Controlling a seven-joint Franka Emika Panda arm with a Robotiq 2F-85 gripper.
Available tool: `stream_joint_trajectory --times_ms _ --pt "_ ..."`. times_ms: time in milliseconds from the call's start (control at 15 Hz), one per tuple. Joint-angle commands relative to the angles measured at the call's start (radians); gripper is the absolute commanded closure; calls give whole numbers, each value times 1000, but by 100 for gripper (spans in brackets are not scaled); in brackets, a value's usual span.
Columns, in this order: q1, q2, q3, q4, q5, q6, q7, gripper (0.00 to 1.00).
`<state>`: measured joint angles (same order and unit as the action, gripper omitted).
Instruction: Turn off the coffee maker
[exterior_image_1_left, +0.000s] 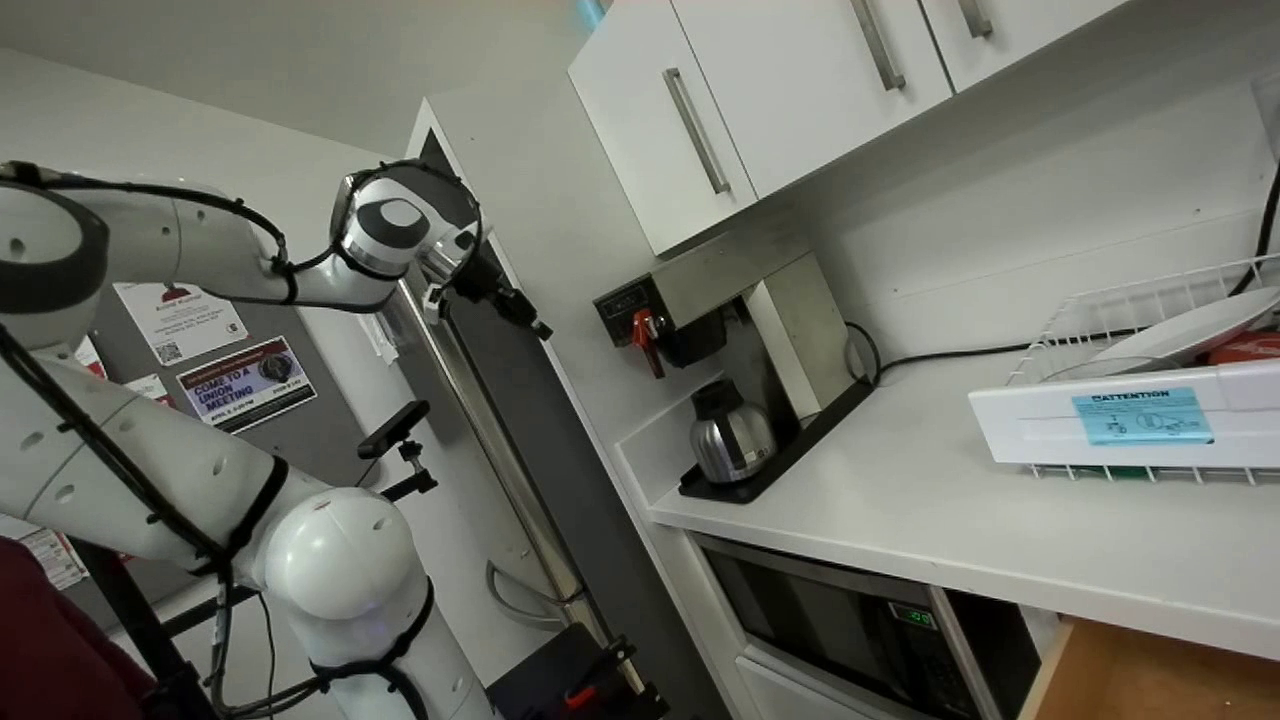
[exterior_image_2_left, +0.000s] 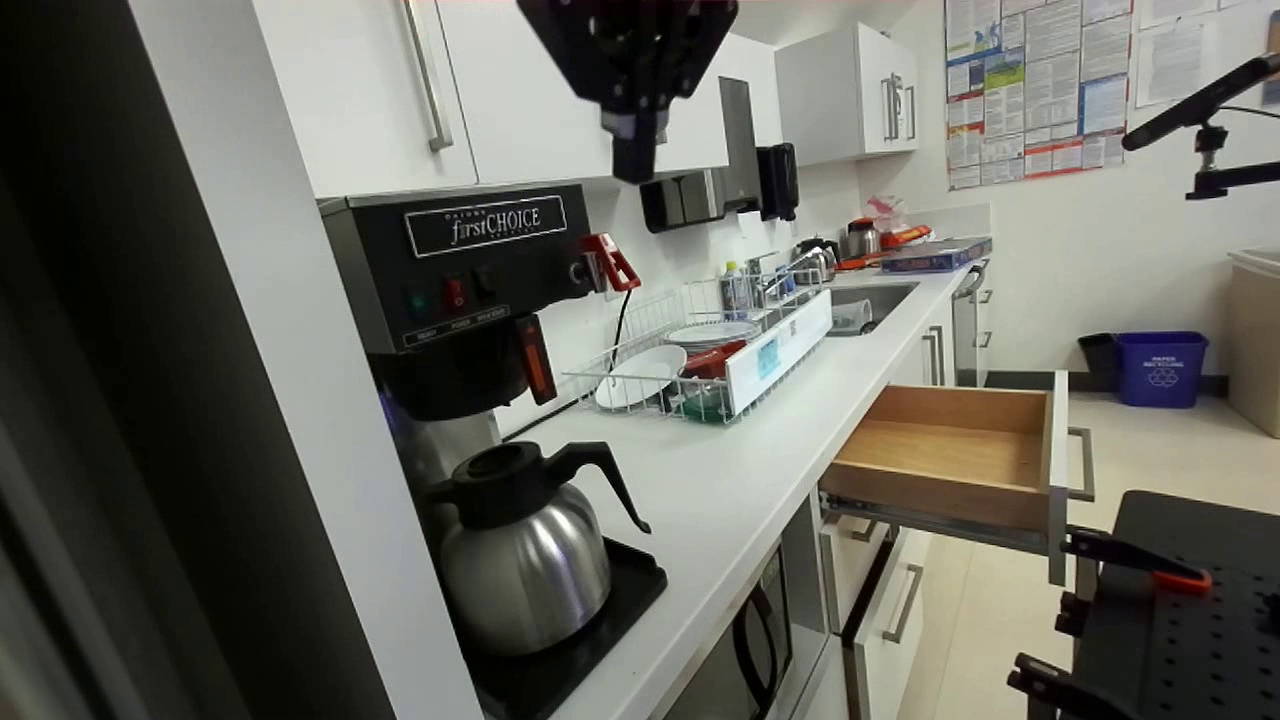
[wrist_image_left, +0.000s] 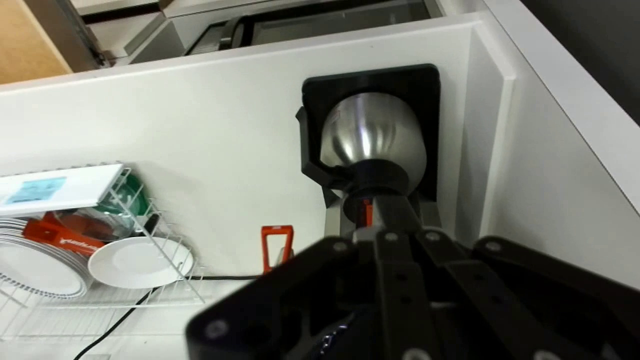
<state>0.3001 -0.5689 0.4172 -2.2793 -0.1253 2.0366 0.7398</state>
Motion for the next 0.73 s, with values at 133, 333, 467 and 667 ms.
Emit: stream_joint_trajectory --times_ms 133,333,467,667 --pt "-3 -120 -6 -32 43 -116 -114 100" --pt "-7 -145 -5 -47 56 -124 -149 100" --pt "-8 -156 -5 -59 68 -120 -167 100" --pt "-11 -170 -4 -78 75 -114 -183 100"
